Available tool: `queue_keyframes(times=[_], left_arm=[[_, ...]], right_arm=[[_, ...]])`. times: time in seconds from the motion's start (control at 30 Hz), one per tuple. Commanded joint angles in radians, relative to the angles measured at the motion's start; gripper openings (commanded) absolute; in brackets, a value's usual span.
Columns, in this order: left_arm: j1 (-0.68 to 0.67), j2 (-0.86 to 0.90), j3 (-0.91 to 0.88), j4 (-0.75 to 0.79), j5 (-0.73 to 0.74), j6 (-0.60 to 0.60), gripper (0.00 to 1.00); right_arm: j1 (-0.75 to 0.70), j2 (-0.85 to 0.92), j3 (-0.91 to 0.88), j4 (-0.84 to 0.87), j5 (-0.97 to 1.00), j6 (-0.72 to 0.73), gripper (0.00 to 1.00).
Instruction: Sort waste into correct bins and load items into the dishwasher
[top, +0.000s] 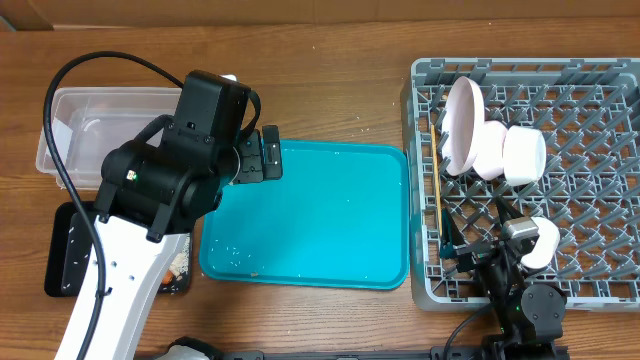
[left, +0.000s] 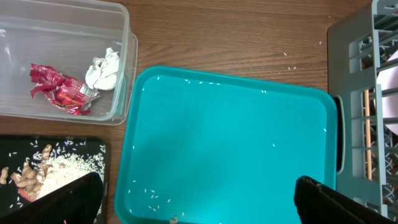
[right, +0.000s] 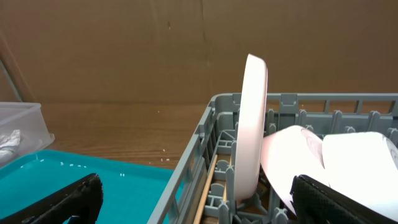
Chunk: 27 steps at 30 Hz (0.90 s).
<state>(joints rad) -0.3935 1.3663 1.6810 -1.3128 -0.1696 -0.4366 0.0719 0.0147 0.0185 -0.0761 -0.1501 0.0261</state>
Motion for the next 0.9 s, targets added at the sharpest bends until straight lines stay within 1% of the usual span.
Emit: queue_keyframes(times=[0.0,0.67,0.7,0.8,0.87], left_arm=[[-0.005,0.006,0.005,0.001,-0.017,0.018,1.00],[-0.005,0.006,0.005,0.002,-0.018,0.018,1.00],[-0.005,0.005,0.005,0.000,-0.029,0.018,1.00],[-0.005,-0.003,0.002,0.000,-0.135,0.018,1.00],[-0.005,-0.017,-0.009,0.001,-0.148,0.018,1.00]], right_arm=[[-0.006,-0.012,-0.011,0.011,0.000,0.000,1.00],[-0.006,-0.012,-0.011,0.011,0.000,0.000,1.00],[-0.006,-0.012,-0.011,0.011,0.000,0.000,1.00],[-0.006,-0.012,-0.011,0.011,0.000,0.000,1.00],[-0.006,-0.012,-0.011,0.011,0.000,0.000,1.00]])
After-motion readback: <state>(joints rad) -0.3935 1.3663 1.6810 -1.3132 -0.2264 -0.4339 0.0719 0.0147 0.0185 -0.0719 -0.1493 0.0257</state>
